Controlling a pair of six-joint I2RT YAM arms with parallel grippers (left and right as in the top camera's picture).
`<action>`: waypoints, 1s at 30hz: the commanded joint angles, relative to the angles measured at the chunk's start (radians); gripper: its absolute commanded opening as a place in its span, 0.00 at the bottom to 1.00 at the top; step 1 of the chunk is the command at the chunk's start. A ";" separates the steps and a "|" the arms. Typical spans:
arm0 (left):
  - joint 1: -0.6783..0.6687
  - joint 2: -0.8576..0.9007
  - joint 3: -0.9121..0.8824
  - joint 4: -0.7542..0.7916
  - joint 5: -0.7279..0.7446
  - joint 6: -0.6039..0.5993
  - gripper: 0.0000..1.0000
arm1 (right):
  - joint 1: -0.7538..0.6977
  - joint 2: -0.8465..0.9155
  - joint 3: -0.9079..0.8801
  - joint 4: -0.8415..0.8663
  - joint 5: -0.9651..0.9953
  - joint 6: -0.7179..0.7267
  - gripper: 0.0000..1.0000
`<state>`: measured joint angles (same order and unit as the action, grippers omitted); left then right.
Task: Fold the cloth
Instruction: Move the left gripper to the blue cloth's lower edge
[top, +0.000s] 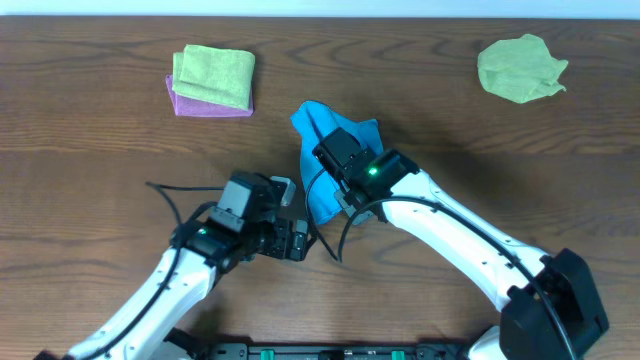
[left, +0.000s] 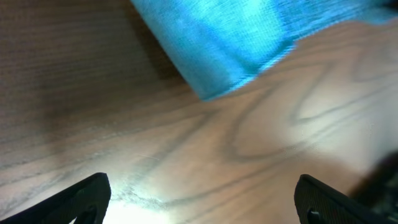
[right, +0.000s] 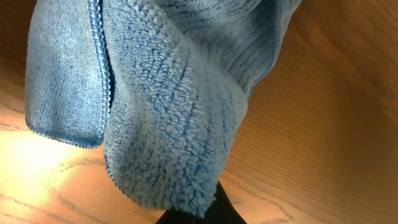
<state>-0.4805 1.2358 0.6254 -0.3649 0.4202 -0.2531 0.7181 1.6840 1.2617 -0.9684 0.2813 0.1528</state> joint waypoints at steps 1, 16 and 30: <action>-0.018 0.033 0.016 0.016 -0.117 0.023 0.96 | -0.006 -0.007 0.014 0.000 -0.041 0.011 0.01; -0.018 0.035 0.016 0.172 -0.203 -0.035 0.96 | -0.188 -0.011 0.014 0.138 -0.425 0.072 0.01; -0.052 0.037 0.016 0.213 -0.169 -0.038 0.96 | -0.194 -0.011 0.014 0.182 -0.447 0.122 0.01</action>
<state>-0.5117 1.2682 0.6254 -0.1539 0.2539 -0.2882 0.5293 1.6840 1.2617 -0.7929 -0.1509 0.2401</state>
